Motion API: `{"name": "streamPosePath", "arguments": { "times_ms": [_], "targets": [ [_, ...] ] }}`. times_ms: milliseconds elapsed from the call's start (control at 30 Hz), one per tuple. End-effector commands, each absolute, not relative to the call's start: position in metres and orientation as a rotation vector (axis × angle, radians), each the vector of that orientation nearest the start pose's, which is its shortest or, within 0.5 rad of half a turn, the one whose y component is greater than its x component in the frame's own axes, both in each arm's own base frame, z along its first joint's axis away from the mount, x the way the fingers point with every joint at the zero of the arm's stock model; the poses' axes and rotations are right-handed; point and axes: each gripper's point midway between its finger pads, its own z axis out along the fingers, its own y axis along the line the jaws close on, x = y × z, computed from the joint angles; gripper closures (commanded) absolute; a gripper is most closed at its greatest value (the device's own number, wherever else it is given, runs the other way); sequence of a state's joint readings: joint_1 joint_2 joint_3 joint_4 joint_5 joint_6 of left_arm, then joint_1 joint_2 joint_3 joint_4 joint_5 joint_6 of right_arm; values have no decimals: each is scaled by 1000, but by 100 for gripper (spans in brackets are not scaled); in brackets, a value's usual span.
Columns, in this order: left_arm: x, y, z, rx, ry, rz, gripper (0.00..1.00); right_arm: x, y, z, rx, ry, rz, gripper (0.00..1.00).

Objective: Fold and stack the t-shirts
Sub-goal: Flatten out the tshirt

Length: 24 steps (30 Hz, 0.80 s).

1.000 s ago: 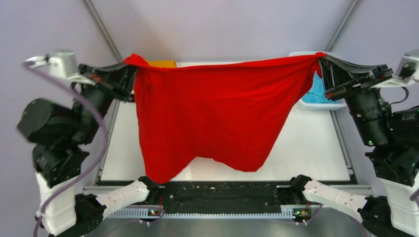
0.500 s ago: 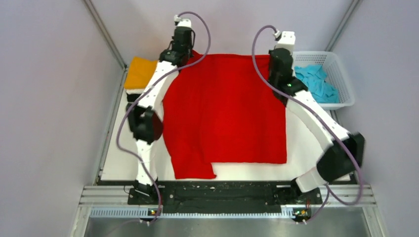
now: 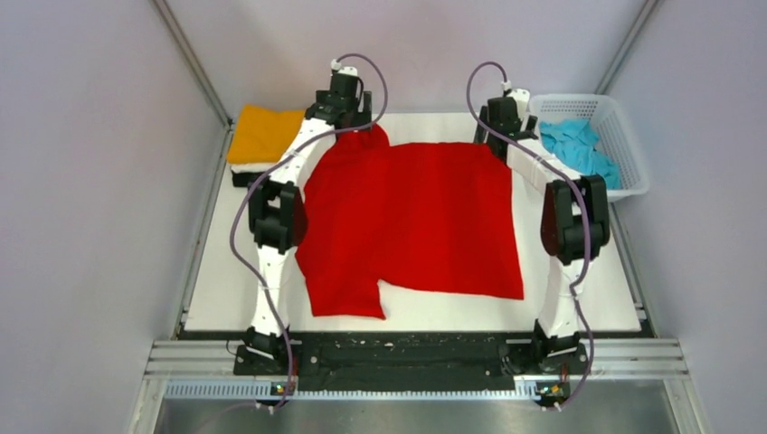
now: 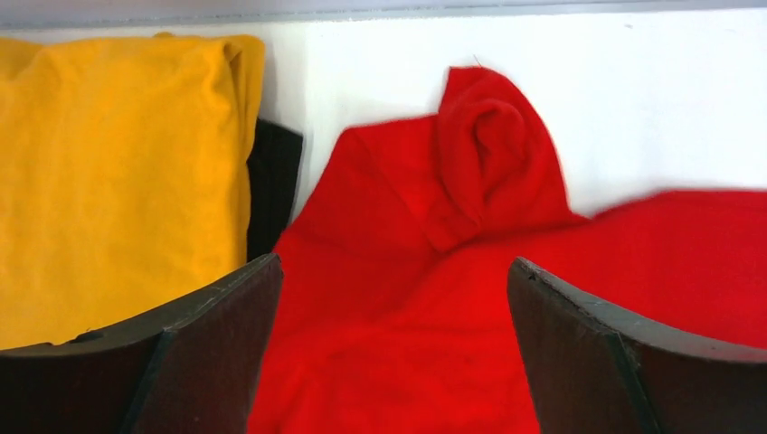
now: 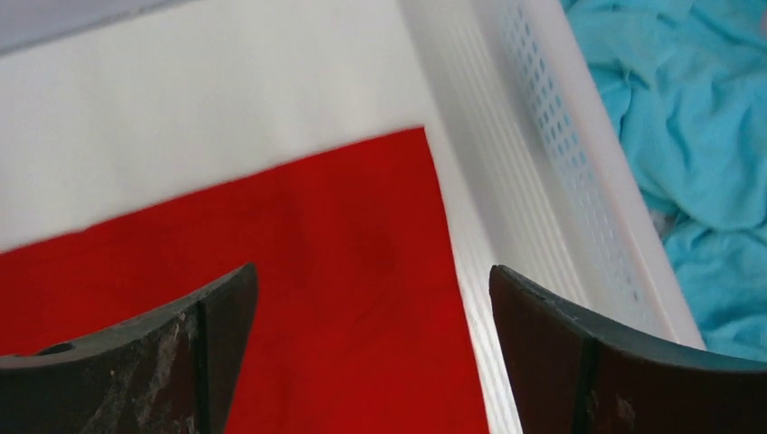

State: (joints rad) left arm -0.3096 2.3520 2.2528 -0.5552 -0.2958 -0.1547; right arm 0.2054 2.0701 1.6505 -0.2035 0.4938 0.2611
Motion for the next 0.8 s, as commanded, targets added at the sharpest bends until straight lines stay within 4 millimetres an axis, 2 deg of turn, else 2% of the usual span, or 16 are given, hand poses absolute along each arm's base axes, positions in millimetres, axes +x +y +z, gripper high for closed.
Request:
{"name": "streamPosePath", "arguments": {
  "times_ms": [0,100,133,167,267,333,433,500,567,700,767],
  "targets": [
    [550,-146,274,-94,2076,-101,1,513,71,184,375,2050,-8,2],
    [493,-146,256,-146,2161,-187,1,455,95,173,302,2094,73,1],
    [466,-148,232,-167,2227,-226,1,429,109,155,259,2141,87,1],
    [442,-148,221,-186,2257,-248,1,413,121,158,233,2146,128,1],
    [369,-147,181,-276,2346,-325,1,351,147,125,177,2224,247,1],
    [320,-144,150,-346,2412,-368,1,319,163,111,144,2251,352,1],
    [247,-152,110,-295,2515,-403,1,277,190,96,43,2285,507,1],
    [205,-153,97,-261,2571,-407,1,255,201,87,-20,2311,549,1],
    [170,-155,84,-237,2635,-422,1,240,200,72,-18,2354,545,1],
    [120,-143,59,-288,2723,-403,1,225,185,44,38,2415,492,1],
    [103,-136,50,-289,2759,-386,1,220,178,37,44,2437,460,1]
  ]
}}
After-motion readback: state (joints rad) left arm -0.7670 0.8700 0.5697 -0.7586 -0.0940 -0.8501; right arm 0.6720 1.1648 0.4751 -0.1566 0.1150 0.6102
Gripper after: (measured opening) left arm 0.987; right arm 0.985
